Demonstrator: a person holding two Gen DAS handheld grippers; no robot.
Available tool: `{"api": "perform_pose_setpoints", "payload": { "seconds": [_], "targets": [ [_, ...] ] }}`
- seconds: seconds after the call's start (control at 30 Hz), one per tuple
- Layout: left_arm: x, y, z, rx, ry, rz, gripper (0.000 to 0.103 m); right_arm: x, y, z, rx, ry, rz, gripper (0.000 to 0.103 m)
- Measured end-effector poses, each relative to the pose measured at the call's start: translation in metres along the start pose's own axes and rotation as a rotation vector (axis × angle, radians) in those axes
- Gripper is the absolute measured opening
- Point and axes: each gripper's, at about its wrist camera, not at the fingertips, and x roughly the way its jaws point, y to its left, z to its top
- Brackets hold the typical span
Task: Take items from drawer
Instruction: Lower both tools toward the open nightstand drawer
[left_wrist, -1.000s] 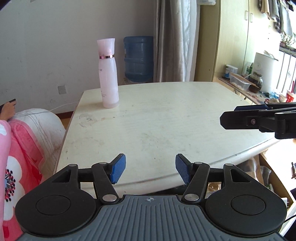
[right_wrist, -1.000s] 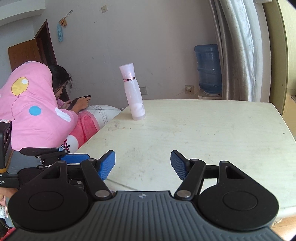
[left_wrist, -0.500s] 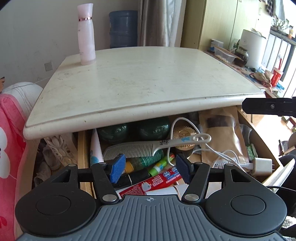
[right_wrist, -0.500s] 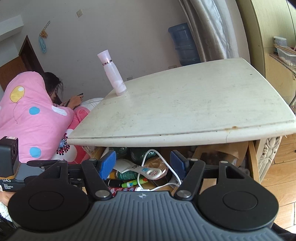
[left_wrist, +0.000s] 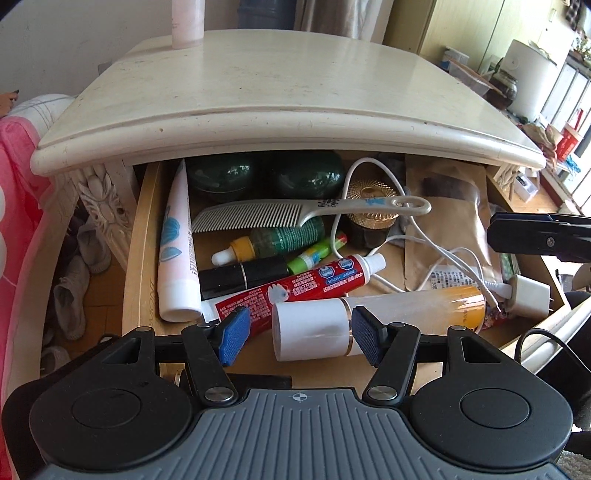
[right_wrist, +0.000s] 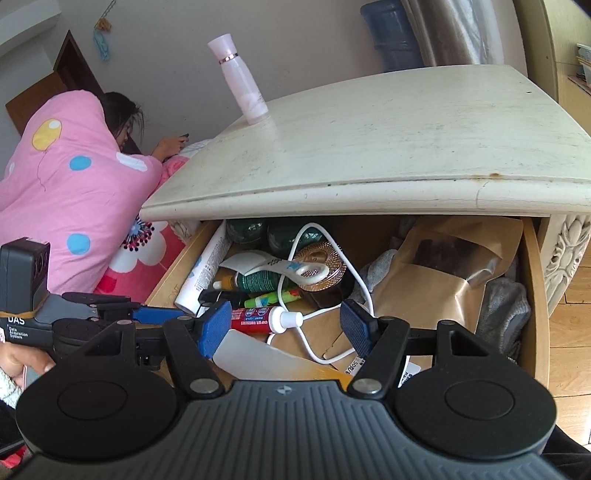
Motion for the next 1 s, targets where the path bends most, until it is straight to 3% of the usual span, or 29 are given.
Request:
{"api": "perform_pose_setpoints", "payload": {
  "seconds": [0.17, 0.3, 0.47, 0.63, 0.8, 1.0],
  "targets": [
    [0.001, 0.001, 0.001, -0.012, 0.006, 0.006, 0.063, -0.005, 0.000, -0.002, 0.016, 0.017, 0.010, 0.067],
    [-0.006, -0.003, -0.003, -0.004, -0.011, -0.003, 0.064, -0.041, -0.002, -0.015, 0.104, -0.023, 0.032, 0.067],
    [-0.017, -0.008, -0.013, 0.006, -0.041, -0.027, 0.064, -0.106, 0.004, -0.052, 0.175, -0.086, -0.035, 0.067],
    [-0.019, -0.013, -0.020, 0.014, -0.063, -0.054, 0.065, -0.138, 0.015, -0.076, 0.159, -0.101, -0.109, 0.067],
    [-0.018, -0.011, -0.021, 0.015, -0.071, -0.051, 0.065, -0.113, 0.027, -0.060, 0.048, -0.083, -0.123, 0.067],
    [-0.012, 0.000, -0.019, -0.018, -0.042, -0.071, 0.066, -0.046, 0.032, -0.023, -0.125, -0.002, -0.088, 0.064]
  ]
}}
